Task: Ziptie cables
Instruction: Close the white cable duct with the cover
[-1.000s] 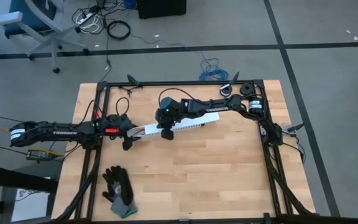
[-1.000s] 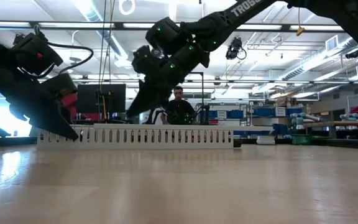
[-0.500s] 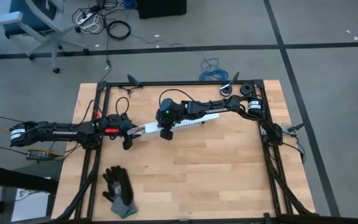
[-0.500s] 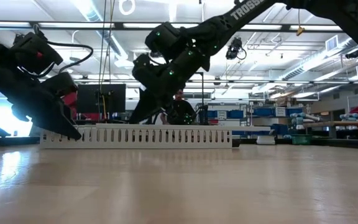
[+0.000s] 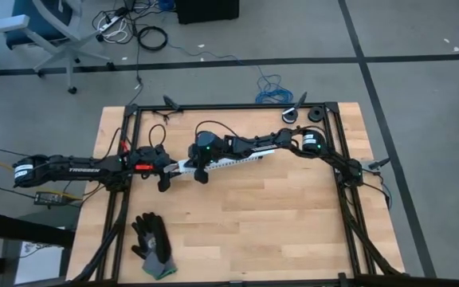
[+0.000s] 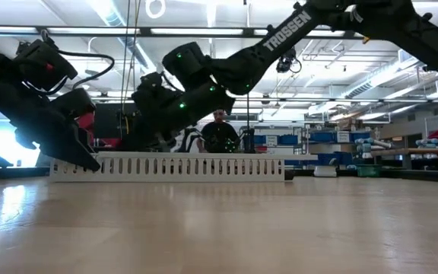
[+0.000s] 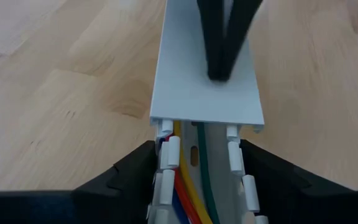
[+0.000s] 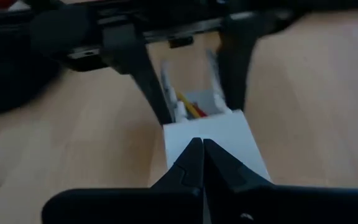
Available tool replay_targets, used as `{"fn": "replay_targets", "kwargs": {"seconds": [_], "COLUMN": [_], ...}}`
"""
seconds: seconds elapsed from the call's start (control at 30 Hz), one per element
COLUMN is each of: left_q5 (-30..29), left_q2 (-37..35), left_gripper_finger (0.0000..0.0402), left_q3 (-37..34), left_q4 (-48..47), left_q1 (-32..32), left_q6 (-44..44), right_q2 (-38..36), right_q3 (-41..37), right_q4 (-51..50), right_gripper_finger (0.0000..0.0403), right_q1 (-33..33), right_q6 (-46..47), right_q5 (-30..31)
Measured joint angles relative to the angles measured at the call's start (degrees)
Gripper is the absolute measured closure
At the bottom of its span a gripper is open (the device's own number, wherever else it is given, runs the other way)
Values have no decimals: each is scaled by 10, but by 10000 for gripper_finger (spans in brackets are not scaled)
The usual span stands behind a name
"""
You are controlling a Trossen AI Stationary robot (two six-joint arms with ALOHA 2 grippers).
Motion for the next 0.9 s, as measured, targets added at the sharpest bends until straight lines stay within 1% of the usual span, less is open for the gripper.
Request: {"fn": "replay_targets", "kwargs": {"seconds": [0.1,0.17,0.23,0.37,0.53,0.7,0.9], "left_q5": [2,1,1,2,9,47,59], "left_q2": [0,1,3,3,3,3,2], "left_gripper_finger": [182,182,182,180,149,117,111], "left_q3": [0,0,0,0,0,13,51], "left_q4": [8,8,8,8,14,20,19], "left_q1": [0,0,0,0,0,0,0], "left_q6": [0,0,-2,-2,-3,-17,-1], "right_q2": [-12,-29,-43,-54,-59,-61,-74], "right_q3": [-1,-1,1,-1,-1,-1,0], "right_q4": [46,51,48,1,-13,-17,-23], "right_gripper_finger": [403,403,403,403,403,403,403], "right_q1": [5,6,6,4,7,6,7], "right_q6": [-22,-30,-34,-42,-43,-48,-53], "right_q5": [-6,-8,-9,-5,-5,-5,-5]}}
